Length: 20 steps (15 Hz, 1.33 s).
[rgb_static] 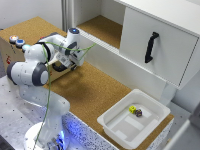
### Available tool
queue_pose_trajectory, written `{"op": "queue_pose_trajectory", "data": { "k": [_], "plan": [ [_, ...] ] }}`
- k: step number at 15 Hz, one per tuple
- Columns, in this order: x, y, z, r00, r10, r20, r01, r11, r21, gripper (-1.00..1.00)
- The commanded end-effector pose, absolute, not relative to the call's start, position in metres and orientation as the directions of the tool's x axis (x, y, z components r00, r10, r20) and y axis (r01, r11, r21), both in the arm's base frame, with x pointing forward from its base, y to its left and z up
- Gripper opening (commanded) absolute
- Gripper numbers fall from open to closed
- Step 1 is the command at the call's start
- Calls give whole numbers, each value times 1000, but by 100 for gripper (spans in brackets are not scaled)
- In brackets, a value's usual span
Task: Grasp the handle of the drawer and open it
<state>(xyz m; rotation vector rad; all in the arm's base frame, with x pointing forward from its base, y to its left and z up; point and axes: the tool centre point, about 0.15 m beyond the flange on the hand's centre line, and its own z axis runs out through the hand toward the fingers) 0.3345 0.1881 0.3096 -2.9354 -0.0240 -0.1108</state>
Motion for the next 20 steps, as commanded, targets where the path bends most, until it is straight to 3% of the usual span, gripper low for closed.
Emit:
{"op": "queue_pose_trajectory", "data": {
  "k": [1, 2, 3, 20],
  "plan": [
    [344, 204, 274, 999, -12, 48, 4, -948, -318, 100],
    [344, 206, 277, 998, -13, 57, 7, -944, -329, 100],
    [344, 207, 279, 998, -9, 62, 13, -940, -340, -100],
    [363, 168, 282, 996, 41, 85, 65, -952, -300, -100]
  ]
}}
